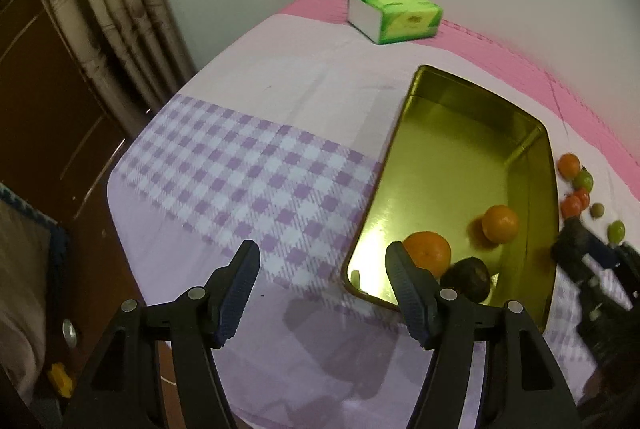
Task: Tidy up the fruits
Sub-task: 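Carry the dark fruit into the tin tray and open the left gripper, then lower the dark fruit into the tin tray and open the right gripper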
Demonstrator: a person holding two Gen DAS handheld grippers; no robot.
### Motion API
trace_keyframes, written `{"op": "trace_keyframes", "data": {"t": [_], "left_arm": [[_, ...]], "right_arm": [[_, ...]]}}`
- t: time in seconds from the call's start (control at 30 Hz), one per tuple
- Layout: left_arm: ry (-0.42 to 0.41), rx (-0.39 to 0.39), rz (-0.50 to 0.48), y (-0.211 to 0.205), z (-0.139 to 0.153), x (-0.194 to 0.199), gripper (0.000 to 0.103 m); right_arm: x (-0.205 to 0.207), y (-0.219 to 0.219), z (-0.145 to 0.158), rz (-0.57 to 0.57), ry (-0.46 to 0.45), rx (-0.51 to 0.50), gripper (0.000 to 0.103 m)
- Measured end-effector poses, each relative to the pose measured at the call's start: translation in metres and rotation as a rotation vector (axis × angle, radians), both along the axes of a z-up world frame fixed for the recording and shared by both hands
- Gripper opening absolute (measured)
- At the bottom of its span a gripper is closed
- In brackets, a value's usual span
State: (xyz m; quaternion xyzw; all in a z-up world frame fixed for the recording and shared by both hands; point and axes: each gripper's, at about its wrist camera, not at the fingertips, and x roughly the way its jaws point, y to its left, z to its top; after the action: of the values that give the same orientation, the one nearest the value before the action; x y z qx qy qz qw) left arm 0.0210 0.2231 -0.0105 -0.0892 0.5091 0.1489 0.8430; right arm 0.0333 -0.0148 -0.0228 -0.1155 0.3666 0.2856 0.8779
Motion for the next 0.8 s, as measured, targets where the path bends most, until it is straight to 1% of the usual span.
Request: {"op": "trace_keyframes", "data": {"t": [0.1,0.27,0.47,0.63,0.8], "left_arm": [[0.011,-0.007,0.001,0.001,-0.004,0.001,0.066],[0.021,-0.017,0.004,0.003,-0.006,0.003,0.066],[0.028,-0.024,0.0,0.003,-0.008,0.004,0.066],[0.025,-0.022,-0.012,0.0,-0.009,0.005,0.066],[0.029,-0.024,-0.017,-0.001,-0.01,0.005,0.067]], "right_arm": [[-0.003,0.023,-0.005,0.04,0.004,-0.038,0.034],[-0.003,0.041,-0.016,0.076,0.017,-0.087,0.034],[-0.003,0.047,-0.022,0.085,0.012,-0.11,0.035],[-0.001,0.046,-0.025,0.078,0.02,-0.11,0.035],[-0.001,0.046,-0.022,0.073,0.009,-0.107,0.036]]}}
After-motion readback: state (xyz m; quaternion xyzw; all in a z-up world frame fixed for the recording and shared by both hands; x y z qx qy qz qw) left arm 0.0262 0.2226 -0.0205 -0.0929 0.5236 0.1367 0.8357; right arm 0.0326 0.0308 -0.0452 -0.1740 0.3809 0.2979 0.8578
